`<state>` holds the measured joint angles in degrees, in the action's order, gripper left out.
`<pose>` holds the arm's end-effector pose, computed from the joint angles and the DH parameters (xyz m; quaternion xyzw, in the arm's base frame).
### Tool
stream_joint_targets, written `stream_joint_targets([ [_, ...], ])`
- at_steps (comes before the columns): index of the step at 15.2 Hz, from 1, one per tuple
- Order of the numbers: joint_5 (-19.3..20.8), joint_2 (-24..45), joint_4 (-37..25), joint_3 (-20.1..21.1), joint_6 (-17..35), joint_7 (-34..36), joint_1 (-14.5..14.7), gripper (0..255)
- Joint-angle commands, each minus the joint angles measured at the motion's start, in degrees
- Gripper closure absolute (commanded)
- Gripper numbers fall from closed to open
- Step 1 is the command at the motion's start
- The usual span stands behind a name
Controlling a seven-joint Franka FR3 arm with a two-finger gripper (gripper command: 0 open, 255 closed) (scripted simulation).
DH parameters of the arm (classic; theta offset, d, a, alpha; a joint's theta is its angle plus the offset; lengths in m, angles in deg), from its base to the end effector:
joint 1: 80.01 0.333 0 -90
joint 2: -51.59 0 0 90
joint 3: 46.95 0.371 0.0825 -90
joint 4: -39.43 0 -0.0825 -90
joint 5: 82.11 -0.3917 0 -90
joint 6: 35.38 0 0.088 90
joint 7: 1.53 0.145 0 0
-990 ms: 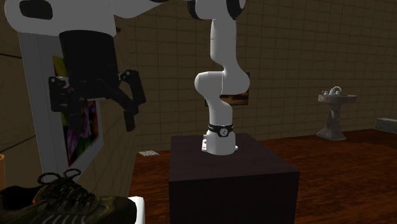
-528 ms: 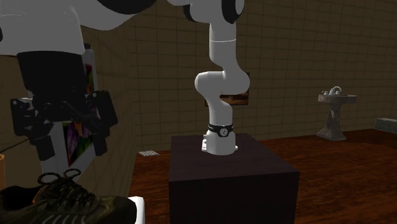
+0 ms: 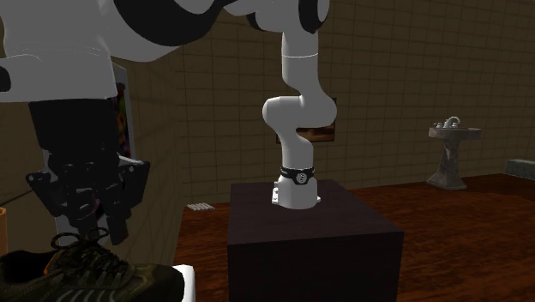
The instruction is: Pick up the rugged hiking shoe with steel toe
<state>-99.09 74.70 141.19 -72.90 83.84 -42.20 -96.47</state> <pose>0.5237 -0.4106 0.3556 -0.9959 0.0775 -0.0085 0.0465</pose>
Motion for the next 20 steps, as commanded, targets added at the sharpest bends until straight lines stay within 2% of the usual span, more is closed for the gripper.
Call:
stream_joint_targets([
  [1, 0.0, 0.0, 0.0, 0.0, 0.0, 0.0, 0.0, 255],
  [8, 0.0, 0.0, 0.0, 0.0, 0.1, 0.0, 0.0, 255],
  [20, 2.4, -3.6, -4.4, -1.0, -7.5, 2.0, 0.5, 255],
])
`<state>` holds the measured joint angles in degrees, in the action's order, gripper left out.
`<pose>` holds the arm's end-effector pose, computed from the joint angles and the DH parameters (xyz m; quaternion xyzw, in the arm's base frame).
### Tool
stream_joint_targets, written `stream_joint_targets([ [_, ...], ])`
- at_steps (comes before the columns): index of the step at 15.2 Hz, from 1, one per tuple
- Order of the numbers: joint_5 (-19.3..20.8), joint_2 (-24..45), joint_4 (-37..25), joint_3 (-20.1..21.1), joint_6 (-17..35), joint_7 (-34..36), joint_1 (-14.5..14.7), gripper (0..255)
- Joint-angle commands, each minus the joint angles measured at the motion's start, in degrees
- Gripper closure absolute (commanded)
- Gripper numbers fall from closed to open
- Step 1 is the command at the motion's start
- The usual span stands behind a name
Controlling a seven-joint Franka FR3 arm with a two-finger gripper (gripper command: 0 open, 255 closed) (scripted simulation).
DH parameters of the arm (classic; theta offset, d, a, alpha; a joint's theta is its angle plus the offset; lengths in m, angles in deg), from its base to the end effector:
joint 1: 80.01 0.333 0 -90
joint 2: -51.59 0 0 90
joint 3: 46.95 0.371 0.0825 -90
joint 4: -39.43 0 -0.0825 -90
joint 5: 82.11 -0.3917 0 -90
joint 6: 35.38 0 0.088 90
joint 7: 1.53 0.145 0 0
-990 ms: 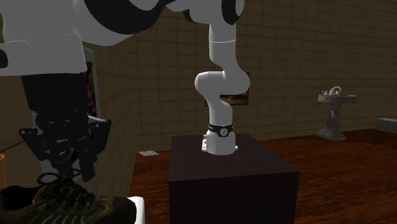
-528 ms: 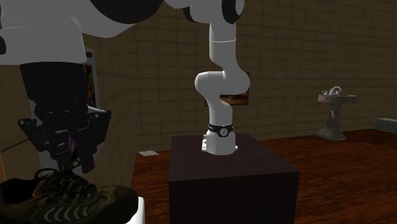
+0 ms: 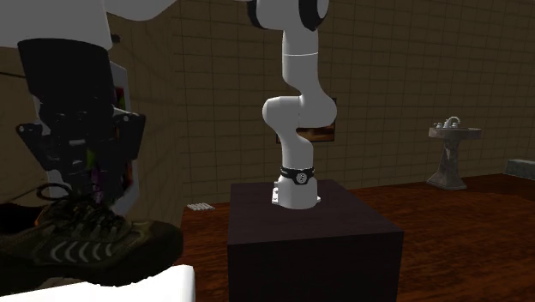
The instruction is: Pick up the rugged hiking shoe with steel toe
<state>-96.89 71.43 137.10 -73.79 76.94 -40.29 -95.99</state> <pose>0.5223 -0.4094 0.4150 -0.9959 0.0774 -0.0084 0.0466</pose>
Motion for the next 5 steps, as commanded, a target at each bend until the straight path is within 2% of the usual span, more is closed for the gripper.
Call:
stream_joint_targets([
  [1, 0.3, -0.6, -0.8, -0.2, -1.3, 0.2, 0.0, 255],
  [5, 0.7, -1.0, -1.9, -0.3, -2.7, 0.5, 0.0, 255],
])
